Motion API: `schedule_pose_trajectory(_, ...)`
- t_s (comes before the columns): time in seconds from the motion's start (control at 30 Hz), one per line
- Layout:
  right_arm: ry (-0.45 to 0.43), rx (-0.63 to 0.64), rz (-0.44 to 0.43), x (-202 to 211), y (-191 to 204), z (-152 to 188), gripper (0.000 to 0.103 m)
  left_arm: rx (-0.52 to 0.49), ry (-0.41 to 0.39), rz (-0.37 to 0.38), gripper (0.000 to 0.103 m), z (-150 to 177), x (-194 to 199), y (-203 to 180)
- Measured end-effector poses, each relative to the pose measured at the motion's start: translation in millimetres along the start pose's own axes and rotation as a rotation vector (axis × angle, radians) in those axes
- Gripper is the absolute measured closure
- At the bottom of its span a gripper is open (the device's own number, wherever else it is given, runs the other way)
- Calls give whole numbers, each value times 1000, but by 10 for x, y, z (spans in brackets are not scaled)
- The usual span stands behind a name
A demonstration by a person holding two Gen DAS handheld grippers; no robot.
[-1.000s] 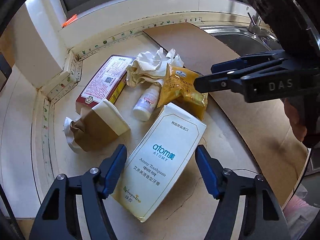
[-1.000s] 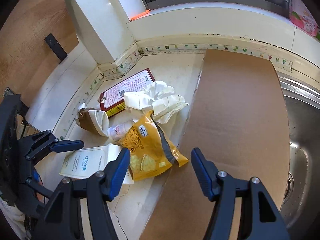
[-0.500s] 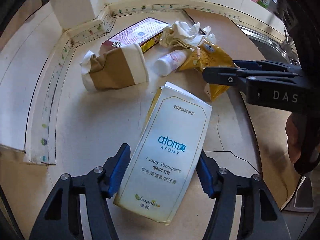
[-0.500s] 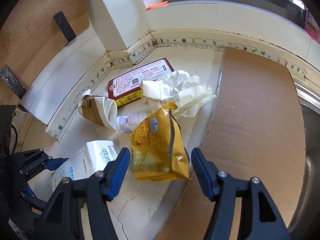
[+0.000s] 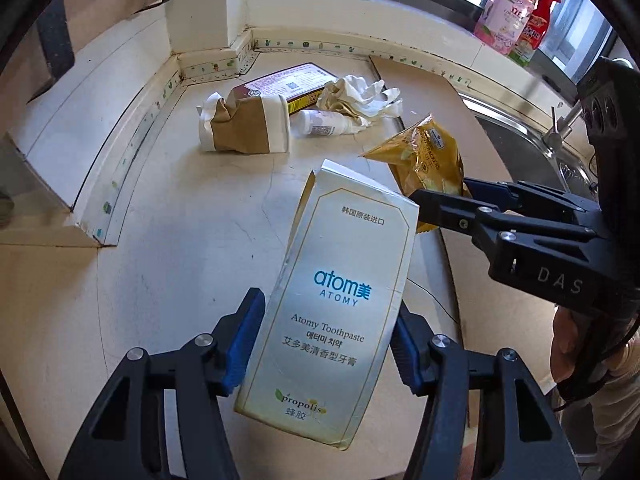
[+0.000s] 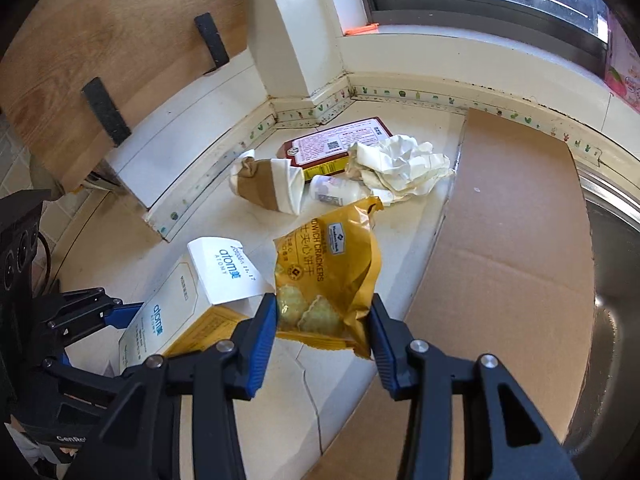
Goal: Collect trash
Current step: 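Carry the toothpaste box and snack bag down to the bin and open both tools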
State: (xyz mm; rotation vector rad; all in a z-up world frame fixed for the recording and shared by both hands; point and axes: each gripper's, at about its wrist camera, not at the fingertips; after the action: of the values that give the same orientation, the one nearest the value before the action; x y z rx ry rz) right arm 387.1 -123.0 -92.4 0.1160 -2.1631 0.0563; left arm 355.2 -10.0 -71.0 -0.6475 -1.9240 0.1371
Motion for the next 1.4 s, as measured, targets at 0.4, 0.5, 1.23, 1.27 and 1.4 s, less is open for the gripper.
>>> schedule_pose_trajectory(0.4, -60, 5, -16, 903, 237, 644, 59, 39, -122, -18, 45, 834, 691, -394)
schedule_pose_trajectory(0.5, -64, 3, -25, 1067, 307, 841, 59, 71, -165, -13, 45, 1080, 822, -423)
schedule_pose_trajectory(1.23, 25, 25, 1, 1255, 563, 2466, 59, 225, -158, 1, 45, 2712, 409, -432)
schedule_pose_trajectory(1.27, 40, 32, 7, 1196, 572, 2540, 59, 223, -150, -3, 45, 2764, 353, -430)
schedule_pose_trajectory(1.4, 109, 54, 20, 947, 613, 2811, 59, 226, -106, -13, 45, 2950, 107, -389)
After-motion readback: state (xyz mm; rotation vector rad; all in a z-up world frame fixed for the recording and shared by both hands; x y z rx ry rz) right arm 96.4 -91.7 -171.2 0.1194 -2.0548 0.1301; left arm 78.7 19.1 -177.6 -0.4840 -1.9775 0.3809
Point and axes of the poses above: each gripper's, at about its wrist camera, not at the fingertips, and x roughly against the way its jaws point, y to its left, z to its underside, and after that the axes turned 15 degrees about z, right-handed
